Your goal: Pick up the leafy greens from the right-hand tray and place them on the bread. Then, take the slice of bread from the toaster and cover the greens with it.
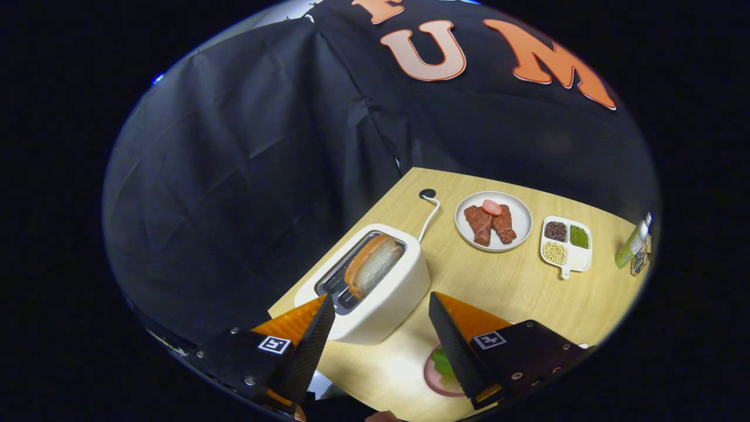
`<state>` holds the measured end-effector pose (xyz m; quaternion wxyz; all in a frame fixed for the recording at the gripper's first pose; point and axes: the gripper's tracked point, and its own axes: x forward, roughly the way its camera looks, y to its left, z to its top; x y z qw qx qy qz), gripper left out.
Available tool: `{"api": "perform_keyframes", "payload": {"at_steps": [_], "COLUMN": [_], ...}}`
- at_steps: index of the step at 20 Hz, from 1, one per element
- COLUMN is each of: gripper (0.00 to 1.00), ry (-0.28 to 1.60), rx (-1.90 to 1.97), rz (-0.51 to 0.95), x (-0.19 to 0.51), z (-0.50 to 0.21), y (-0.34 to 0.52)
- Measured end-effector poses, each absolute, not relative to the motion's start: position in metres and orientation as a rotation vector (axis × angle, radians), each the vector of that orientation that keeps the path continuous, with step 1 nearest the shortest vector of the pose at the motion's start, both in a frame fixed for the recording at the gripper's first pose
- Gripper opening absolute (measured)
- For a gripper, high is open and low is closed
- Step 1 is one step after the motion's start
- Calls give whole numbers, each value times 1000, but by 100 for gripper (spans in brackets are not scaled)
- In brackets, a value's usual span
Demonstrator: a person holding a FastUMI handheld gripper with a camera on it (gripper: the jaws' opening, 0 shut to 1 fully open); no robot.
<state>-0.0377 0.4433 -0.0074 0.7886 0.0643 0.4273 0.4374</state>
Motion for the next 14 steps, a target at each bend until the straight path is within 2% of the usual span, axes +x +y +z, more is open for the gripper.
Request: {"api": "perform_keyframes", "payload": {"at_steps": [10, 14], "gripper": [95, 90], "ry": [1104, 1157], "rx": [161, 122], "rz": [949, 911], "x": [-27, -24], "z": [-28, -43], "y": [507, 520]}}
